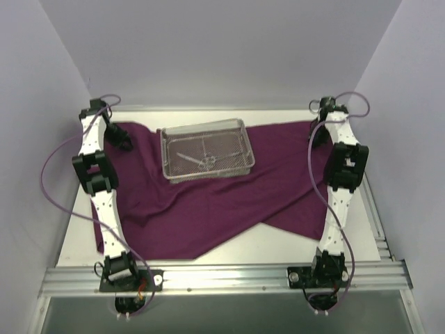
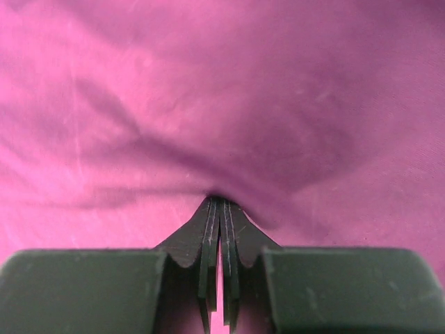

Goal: Open and lay out the surgical kit
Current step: Smooth out the surgical kit at the center of the board.

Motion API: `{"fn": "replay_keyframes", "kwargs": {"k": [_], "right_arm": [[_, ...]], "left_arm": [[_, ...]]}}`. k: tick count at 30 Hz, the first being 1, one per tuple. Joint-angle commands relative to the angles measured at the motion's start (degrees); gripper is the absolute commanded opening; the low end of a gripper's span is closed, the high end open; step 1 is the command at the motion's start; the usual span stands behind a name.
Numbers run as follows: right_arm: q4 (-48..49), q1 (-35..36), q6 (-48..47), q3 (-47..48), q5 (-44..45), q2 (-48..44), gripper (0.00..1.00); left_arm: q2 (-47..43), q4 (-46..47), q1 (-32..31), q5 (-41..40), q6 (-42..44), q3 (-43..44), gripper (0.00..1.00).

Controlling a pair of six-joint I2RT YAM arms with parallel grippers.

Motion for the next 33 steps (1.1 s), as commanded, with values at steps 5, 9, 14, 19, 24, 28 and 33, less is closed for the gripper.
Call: {"fn": "replay_keyframes", "kwargs": {"k": [5, 9, 14, 19, 24, 28, 33], "right_arm": [[-7.9, -4.1, -2.0, 16.4, 10.9, 16.0, 0.0], [-4.0, -4.1, -3.4, 6.6, 6.2, 10.1, 0.0], [0.4, -2.4, -3.7, -5.9, 1.0, 1.2, 0.0], [1.1, -0.6, -4.6, -7.2, -2.6, -2.5, 0.06], [0.1, -0.5, -3.1, 0.9, -4.5, -3.6, 0.25], [2.1, 0.7, -0.5, 1.9, -9.2, -5.5, 0.41], [1.0, 2.5, -0.3, 5.3, -9.2, -4.2, 0.45]], "left_arm": [[11.9, 11.6, 0.6, 9.2, -8.9, 14.1, 0.2], [9.2, 15.9, 1.9, 10.3, -9.7, 12.8, 0.19], [6.5, 12.8, 3.8, 10.0, -6.0, 13.2, 0.23], [2.3, 8.4, 4.7, 8.5, -1.0, 13.1, 0.28], [-4.8, 7.4, 2.9, 8.6, 1.9, 9.0, 0.34], [-9.1, 7.1, 0.4, 7.2, 2.2, 4.4, 0.34], [-8.1, 8.5, -2.7, 8.2, 0.4, 0.9, 0.32]]}}
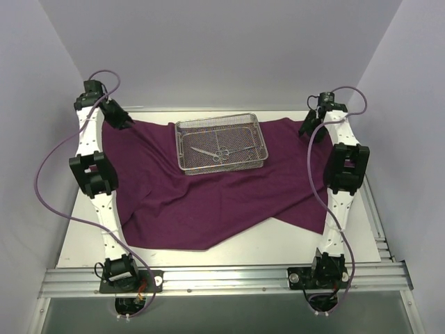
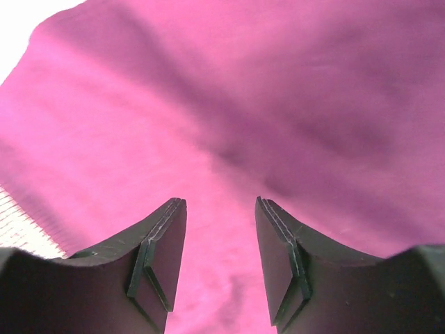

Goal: Open and lay out the surgical kit
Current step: Smooth out the surgical kit at the center of the board.

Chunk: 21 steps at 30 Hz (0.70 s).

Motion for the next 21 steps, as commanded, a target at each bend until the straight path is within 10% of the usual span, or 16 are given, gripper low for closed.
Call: {"fn": "replay_keyframes", "kwargs": {"k": [1, 11, 21], "right_arm": [[-2.4, 1.3, 0.9, 4.2, -2.1, -1.0, 0.45], [0.2, 4.2, 1.8, 4.4, -8.7, 2.9, 0.0], [3.9, 4.6, 7.4, 0.7, -6.0, 7.4, 0.0]], "left_arm": [[-0.4, 1.1, -1.8, 0.6, -1.0, -3.1, 0.31], [3.9, -2.6, -2.4, -3.3, -4.5, -4.9, 0.18], [14.7, -9.0, -1.4, -3.7, -5.8, 5.2, 0.05]]}}
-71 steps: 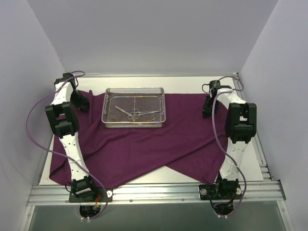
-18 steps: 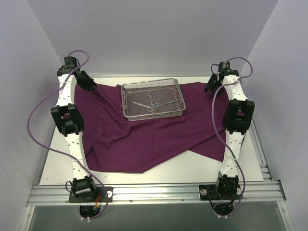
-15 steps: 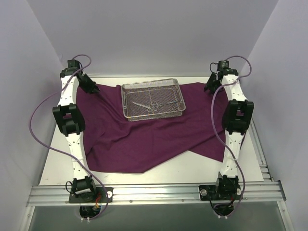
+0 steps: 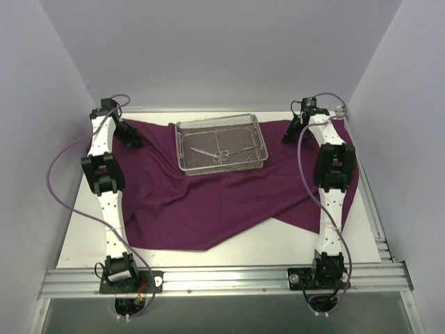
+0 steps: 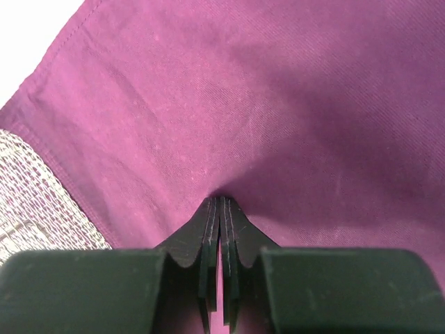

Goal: Open and lay out the surgical kit
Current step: Smooth out the surgical kit at the center of the board.

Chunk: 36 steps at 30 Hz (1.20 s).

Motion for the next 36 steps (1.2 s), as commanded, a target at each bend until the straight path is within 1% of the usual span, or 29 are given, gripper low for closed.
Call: {"fn": "replay_keyframes", "kwargs": {"k": [1, 3, 4, 5, 7, 9, 12, 13, 15, 16, 17, 18, 19, 20, 22, 23, 24, 25, 26, 27, 28, 31, 32, 34, 35, 36], "right_arm": [[-0.5, -0.5, 3.3, -1.6, 4.7, 2.2, 0.0], [-0.8, -1.2, 6.3, -2.5, 7.1, 2.9, 0.0], [-0.9, -2.2, 7.4, -3.0, 8.0, 3.5, 0.0], [-1.2, -2.8, 8.6, -3.9, 9.1, 3.7, 0.0], [-1.4, -4.8, 11.6, -5.0, 11.1, 4.0, 0.0], [-3.0, -6.2, 13.8, -5.7, 11.9, 4.4, 0.0], [-3.8, -7.9, 14.2, -6.8, 12.9, 3.8, 0.0], [-4.1, -8.2, 13.8, -6.8, 13.5, 3.4, 0.0], [-2.8, -8.5, 13.0, -6.9, 11.5, 3.1, 0.0], [-1.1, -8.5, 10.7, -6.9, 9.5, 2.8, 0.0], [0.1, -7.3, 9.2, -6.0, 6.2, 2.9, 0.0], [-0.5, -6.4, 7.4, -4.1, 6.4, 3.1, 0.01], [-1.8, -5.6, 5.4, 0.7, 6.7, 4.1, 0.04], [-4.5, -4.8, 2.7, 3.1, 7.0, 4.7, 0.06], [-6.4, -3.5, 1.4, 7.6, 7.1, 5.3, 0.11], [-7.2, -3.1, 0.6, 8.0, 7.9, 4.7, 0.13], [-6.9, -2.7, -0.1, 7.9, 9.2, 2.5, 0.2], [-6.3, -2.4, -0.9, 7.6, 9.3, 1.2, 0.25], [-5.7, -2.1, -2.5, 7.6, 9.6, 0.3, 0.3], [-5.8, -1.9, -3.1, 7.9, 9.3, -1.1, 0.38], [-6.2, -1.8, -3.5, 8.4, 8.7, -1.4, 0.4], [-7.8, -1.3, -3.9, 8.4, 5.9, -2.2, 0.4], [-8.8, -0.9, -4.3, 8.2, 5.5, -2.3, 0.39], [-9.1, 0.6, -5.3, 7.0, 5.0, -2.9, 0.34], [-9.1, 1.0, -5.7, 6.3, 5.1, -3.3, 0.31], [-8.8, 1.5, -5.8, 5.0, 5.5, -4.0, 0.24]], "left_arm": [[4.2, -1.7, 1.2, -2.0, -0.7, 2.5, 0.05], [5.3, -0.7, 2.9, -0.5, -1.1, 3.0, 0.03], [7.3, -0.7, 3.4, -0.3, -1.3, 3.8, 0.02], [8.5, -1.1, 4.1, 0.3, -1.1, 7.1, 0.02], [11.6, -2.7, 5.9, 1.6, -1.1, 10.4, 0.02], [11.6, -2.2, 7.7, 2.0, -1.1, 9.8, 0.02], [8.3, -0.4, 9.5, 1.2, 0.7, 5.3, 0.02], [8.0, -0.8, 9.8, 0.7, 1.0, 5.1, 0.02], [7.7, -1.6, 10.3, 1.2, 1.8, 6.5, 0.03], [7.0, -1.4, 10.3, 2.4, 2.3, 6.6, 0.11], [6.3, -1.0, 10.0, 4.6, 2.3, 6.5, 0.16], [4.4, -0.4, 9.4, 5.4, 2.4, 6.1, 0.2], [3.3, 0.4, 8.1, 5.8, 3.0, 5.1, 0.28], [2.4, 0.5, 7.5, 5.7, 3.0, 4.6, 0.31], [-1.0, 0.5, 6.2, 5.0, 3.0, 2.4, 0.35], [-2.2, 0.6, 5.1, 3.8, 2.8, 1.4, 0.35], [-4.8, 1.5, 4.6, 3.4, 2.4, 0.3, 0.35], [-6.1, 1.9, 3.9, 3.3, 2.3, -1.3, 0.36], [-6.9, 1.9, 2.8, 3.0, 2.3, -1.2, 0.36], [-8.0, 1.2, 2.2, 1.9, 2.4, -1.0, 0.36], [-8.5, 1.0, 1.5, 1.6, 2.3, -0.7, 0.36], [-9.6, 1.1, -0.9, 1.9, 1.4, -1.7, 0.35], [-9.9, 1.4, -1.5, 2.5, 0.9, -3.2, 0.33], [-11.0, 2.6, -3.4, 2.3, 0.1, -5.1, 0.31], [-11.4, 2.8, -4.0, 2.6, -0.1, -6.8, 0.28], [-12.0, 3.1, -4.9, 2.7, -0.6, -7.5, 0.26]]}}
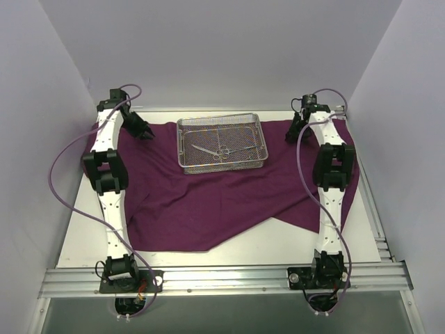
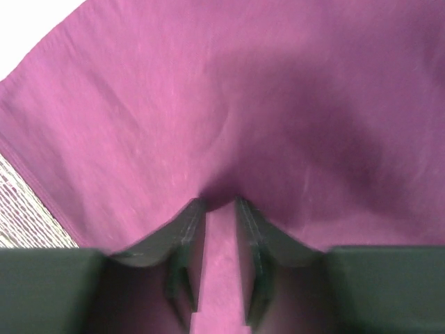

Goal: Open and lay out the surgical kit
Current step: Smooth out the surgical kit at the center of the board.

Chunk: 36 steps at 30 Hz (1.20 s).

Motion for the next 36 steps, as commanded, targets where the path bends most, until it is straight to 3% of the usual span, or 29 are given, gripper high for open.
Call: {"fn": "replay_keyframes", "kwargs": {"k": [1, 2, 4, 5, 6, 7, 21, 27, 36], "right_arm": [[-3.2, 1.1, -2.4, -2.0, 0.0, -6.4, 0.2], [-3.0, 2.6, -2.5, -2.2, 0.1, -6.6, 0.09], [-2.8, 3.4, -2.2, -3.2, 0.3, -6.9, 0.0], [-2.5, 4.0, -2.2, -3.6, -0.1, -7.0, 0.0], [-2.3, 4.3, -2.2, -4.0, -0.4, -7.2, 0.0], [-1.9, 4.6, -2.0, -5.0, -0.6, -7.3, 0.0], [5.2, 6.9, 2.2, -14.6, 1.0, -6.1, 0.0], [9.3, 6.7, 7.3, -17.0, -1.1, -3.6, 0.0], [12.7, 4.3, 15.2, -13.6, -1.9, 1.3, 0.0]], "left_arm": [[-4.6, 1.8, -1.9, -0.5, -1.5, -3.2, 0.25], [-5.1, 2.4, -2.5, -0.3, -1.7, -4.5, 0.23], [-5.2, 2.8, -4.1, -0.4, -1.9, -5.2, 0.17], [-4.9, 2.5, -4.6, -0.5, -2.0, -5.1, 0.14], [-4.4, 2.2, -5.0, -0.4, -2.2, -5.4, 0.04], [-4.0, 1.9, -5.6, -0.2, -2.5, -5.4, 0.02], [10.7, -2.2, -9.3, 0.8, -4.4, 4.2, 0.02], [20.0, -1.3, -7.6, 2.6, -7.3, 14.5, 0.02], [23.4, 6.9, -2.3, 6.6, -11.5, 15.8, 0.02]]}}
